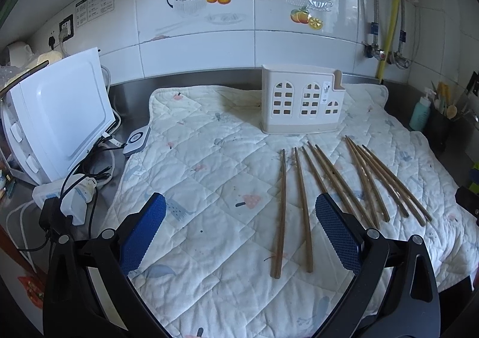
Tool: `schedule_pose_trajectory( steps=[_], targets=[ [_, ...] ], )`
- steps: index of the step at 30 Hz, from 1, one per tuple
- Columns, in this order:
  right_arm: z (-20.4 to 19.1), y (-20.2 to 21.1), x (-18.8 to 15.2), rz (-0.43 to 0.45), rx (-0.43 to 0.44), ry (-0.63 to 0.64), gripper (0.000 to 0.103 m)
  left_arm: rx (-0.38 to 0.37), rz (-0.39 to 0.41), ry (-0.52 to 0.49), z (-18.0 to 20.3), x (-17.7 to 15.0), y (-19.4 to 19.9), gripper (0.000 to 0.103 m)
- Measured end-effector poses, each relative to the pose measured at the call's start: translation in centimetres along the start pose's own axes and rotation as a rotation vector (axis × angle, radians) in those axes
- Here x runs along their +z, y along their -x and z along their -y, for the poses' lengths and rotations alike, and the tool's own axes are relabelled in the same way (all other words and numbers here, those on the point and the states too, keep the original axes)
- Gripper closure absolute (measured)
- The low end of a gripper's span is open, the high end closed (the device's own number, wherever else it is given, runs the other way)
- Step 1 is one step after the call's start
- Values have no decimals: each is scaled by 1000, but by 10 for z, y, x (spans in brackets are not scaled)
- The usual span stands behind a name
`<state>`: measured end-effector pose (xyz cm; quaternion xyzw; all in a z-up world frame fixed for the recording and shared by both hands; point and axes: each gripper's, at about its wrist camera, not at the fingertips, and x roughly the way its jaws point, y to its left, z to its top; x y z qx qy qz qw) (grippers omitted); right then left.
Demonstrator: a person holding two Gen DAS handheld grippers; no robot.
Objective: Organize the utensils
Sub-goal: 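Move both tools toward the loose wooden chopsticks on the mat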
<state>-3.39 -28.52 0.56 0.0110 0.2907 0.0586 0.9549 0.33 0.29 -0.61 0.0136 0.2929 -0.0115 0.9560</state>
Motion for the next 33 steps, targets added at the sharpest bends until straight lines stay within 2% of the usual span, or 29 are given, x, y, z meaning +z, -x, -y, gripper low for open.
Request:
schedule_pose_trajectory(
  steps=[12, 33],
  targets=[
    [7, 0, -3, -2, -19, -12, 7, 4, 4, 17, -8, 0, 1, 5],
    [10, 1, -2, 13, -20, -12, 7, -5, 1, -3, 1, -3, 0, 5]
  ],
)
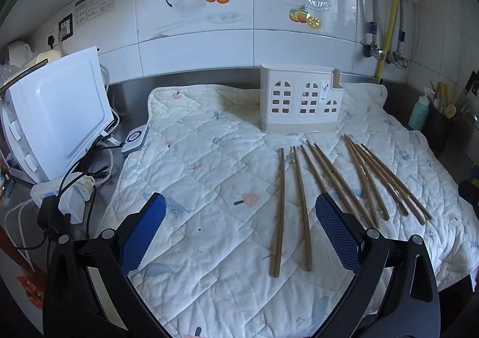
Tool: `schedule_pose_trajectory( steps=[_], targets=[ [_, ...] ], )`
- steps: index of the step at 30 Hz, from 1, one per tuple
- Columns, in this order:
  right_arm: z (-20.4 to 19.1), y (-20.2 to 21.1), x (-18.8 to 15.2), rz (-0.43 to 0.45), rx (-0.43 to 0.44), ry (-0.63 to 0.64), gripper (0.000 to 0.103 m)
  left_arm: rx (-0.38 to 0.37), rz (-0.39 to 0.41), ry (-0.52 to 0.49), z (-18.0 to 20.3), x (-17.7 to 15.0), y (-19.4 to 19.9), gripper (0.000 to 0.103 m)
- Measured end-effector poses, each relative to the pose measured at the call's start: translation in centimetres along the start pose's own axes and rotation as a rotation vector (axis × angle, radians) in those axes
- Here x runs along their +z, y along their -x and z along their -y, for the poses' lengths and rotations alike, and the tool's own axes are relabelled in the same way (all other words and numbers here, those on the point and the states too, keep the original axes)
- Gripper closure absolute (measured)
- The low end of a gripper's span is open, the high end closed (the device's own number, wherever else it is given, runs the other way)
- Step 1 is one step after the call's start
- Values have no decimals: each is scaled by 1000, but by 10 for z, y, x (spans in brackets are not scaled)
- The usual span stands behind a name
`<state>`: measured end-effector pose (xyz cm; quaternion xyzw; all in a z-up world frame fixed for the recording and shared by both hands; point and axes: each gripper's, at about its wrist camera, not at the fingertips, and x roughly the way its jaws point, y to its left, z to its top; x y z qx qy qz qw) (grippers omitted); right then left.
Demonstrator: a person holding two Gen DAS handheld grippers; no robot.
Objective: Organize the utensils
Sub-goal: 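Move both tools toward the loose wooden chopsticks on the mat, then grasp one chopstick with the left tool while the right tool grasps another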
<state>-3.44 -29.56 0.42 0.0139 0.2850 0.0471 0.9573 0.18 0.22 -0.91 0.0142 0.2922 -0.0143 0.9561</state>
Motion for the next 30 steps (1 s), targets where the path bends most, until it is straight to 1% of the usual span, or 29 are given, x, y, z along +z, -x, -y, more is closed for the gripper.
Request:
schedule_pose_trajectory(
  steps=[9, 12, 13, 14, 16, 19, 20, 21, 24, 27, 30],
  targets=[
    [4, -5, -5, -10, -1, -1, 7, -1, -7, -8, 2, -5, -7, 5],
    [5, -9, -7, -21, -2, 0, 9, -6, -15, 1, 1, -8, -10, 5],
    [6, -11, -8, -26, 1, -1, 11, -9, -19, 2, 1, -9, -12, 5],
    [7, -13, -9, -32, 3, -2, 15, -12, -22, 2, 1, -10, -14, 5],
    [9, -18, -12, -46, 8, -5, 21, -17, -27, 6, 0, -13, -17, 5],
    [13, -26, -19, -65, 4, -11, 22, -38, -50, 9, -1, -19, -26, 5],
    [14, -28, -20, -71, 5, -12, 23, -46, -62, 7, -1, -22, -29, 7],
    [15, -30, -23, -77, 4, -13, 24, -58, -74, 6, 0, -24, -33, 12],
    [19, -37, -30, -100, 5, -16, 28, -107, -132, 18, 1, -33, -47, 18],
    [23, -44, -37, -117, 0, -15, 31, -139, -157, 5, 8, -41, -57, 22],
    [29, -52, -43, -135, 2, -23, 39, -160, -174, -10, 14, -47, -64, 29]
  ],
)
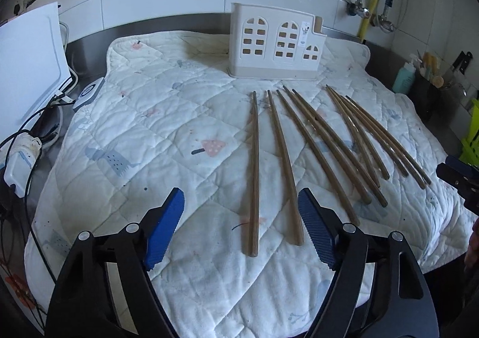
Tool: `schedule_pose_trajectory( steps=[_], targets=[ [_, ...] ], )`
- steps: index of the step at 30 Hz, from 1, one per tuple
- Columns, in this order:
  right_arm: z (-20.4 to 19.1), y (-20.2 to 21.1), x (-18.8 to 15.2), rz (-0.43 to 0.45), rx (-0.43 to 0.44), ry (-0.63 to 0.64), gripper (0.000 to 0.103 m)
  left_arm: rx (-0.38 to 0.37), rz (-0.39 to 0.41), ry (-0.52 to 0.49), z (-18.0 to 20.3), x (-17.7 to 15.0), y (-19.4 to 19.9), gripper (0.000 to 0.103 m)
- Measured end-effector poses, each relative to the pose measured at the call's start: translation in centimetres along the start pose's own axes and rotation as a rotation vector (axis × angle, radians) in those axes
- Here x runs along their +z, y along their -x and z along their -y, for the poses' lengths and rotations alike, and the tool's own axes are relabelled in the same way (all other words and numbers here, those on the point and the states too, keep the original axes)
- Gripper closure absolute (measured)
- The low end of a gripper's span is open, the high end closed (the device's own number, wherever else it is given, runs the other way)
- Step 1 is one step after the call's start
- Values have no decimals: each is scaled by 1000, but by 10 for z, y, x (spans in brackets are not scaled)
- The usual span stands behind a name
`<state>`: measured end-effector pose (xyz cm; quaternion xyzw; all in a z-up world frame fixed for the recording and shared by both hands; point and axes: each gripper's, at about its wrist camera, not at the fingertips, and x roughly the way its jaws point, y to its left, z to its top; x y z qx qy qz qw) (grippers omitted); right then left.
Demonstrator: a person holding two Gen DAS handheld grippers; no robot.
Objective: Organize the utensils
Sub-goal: 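Grasp one chopstick with the left tool while the right tool grasps another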
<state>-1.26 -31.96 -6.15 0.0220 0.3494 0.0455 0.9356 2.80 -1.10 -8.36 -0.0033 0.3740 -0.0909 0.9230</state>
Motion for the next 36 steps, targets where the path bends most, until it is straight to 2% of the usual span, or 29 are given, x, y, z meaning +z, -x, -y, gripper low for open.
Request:
schedule_pose_trajectory(
  steps=[8, 11, 18, 20, 23, 27, 32, 34, 36],
  targets=[
    [21, -14, -6, -20, -5, -50, 66, -77, -50, 13, 3, -2, -22, 53],
    [24, -19, -5, -23, 2, -49, 74, -98, -69, 4, 6, -2, -28, 59],
    [19, -31, -9, -41, 22, -18, 82, -102, -82, -8, 8, 0, -37, 69],
    [17, -35, -10, -47, 28, -13, 87, -104, -82, -8, 7, 1, -38, 71],
    [15, -37, -12, -43, 11, 3, 90, -103, -79, -5, 3, 0, -38, 76],
    [18, -38, -13, -40, 6, -14, 93, -100, -63, 5, -1, -4, -36, 82],
    [19, -44, -16, -43, 6, -16, 95, -46, -41, -65, 9, -9, -34, 86],
    [18, -43, -16, -41, -4, -13, 95, -51, -39, -50, 8, -8, -33, 89],
    [16, -41, -15, -34, -11, -10, 96, -68, -40, -23, 3, -7, -31, 97]
  ],
)
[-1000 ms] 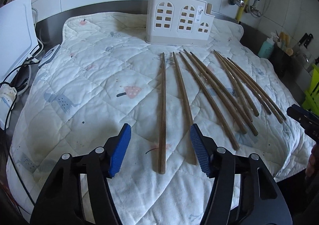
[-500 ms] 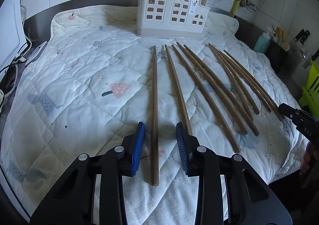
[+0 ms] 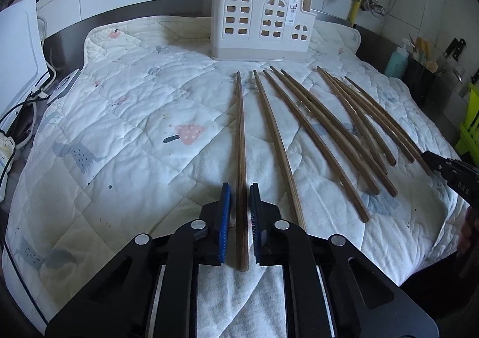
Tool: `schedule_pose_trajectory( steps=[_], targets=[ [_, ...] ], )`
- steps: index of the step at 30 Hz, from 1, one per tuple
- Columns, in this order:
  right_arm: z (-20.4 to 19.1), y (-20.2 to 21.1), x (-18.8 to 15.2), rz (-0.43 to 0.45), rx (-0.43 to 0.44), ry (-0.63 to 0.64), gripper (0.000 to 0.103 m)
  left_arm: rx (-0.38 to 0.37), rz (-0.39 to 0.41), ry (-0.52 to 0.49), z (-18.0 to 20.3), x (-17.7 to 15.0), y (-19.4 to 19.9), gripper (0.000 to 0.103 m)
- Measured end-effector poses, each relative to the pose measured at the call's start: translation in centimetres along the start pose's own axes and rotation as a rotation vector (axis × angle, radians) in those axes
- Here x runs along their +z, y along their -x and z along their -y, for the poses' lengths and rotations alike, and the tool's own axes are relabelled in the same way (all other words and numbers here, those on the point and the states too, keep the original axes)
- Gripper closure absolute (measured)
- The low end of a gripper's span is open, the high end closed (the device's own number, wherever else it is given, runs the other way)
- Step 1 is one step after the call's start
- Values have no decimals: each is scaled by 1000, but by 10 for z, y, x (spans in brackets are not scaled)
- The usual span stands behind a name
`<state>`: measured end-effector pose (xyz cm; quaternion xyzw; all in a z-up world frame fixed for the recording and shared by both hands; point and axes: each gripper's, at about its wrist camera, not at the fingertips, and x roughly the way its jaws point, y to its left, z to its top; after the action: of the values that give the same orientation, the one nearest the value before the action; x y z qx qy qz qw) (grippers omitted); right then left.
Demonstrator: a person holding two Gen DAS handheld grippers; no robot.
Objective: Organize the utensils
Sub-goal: 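Grasp one chopstick with the left tool while the right tool grasps another, then lift both chopsticks and drop them upright into the white holder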
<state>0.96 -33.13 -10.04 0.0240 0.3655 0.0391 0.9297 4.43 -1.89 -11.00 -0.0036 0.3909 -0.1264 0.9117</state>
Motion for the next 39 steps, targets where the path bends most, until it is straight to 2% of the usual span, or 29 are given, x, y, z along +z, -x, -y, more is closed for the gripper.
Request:
schedule_pose_trajectory(
  steps=[4, 9, 16, 22, 29, 35, 39],
  targets=[
    [-4, 17, 7, 49, -23, 15, 96, -40, 1, 40, -7, -1, 5, 98],
    [-10, 47, 27, 127, -54, 63, 96, -51, 27, 38, -7, 4, 17, 98],
    [-14, 84, 71, 235, -75, 128, 96, -79, 103, 7, -6, 34, 46, 98],
    [-15, 102, 129, 295, -15, 162, 96, -85, 156, -3, -8, 65, 60, 98],
    [-26, 110, 219, 334, 71, 204, 97, -80, 178, -33, -7, 94, 61, 98],
    [-44, 93, 291, 359, 128, 198, 97, -87, 193, -51, -8, 118, 63, 98],
    [-57, 62, 327, 316, 147, 183, 97, -83, 198, -79, -5, 133, 62, 98]
  ],
)
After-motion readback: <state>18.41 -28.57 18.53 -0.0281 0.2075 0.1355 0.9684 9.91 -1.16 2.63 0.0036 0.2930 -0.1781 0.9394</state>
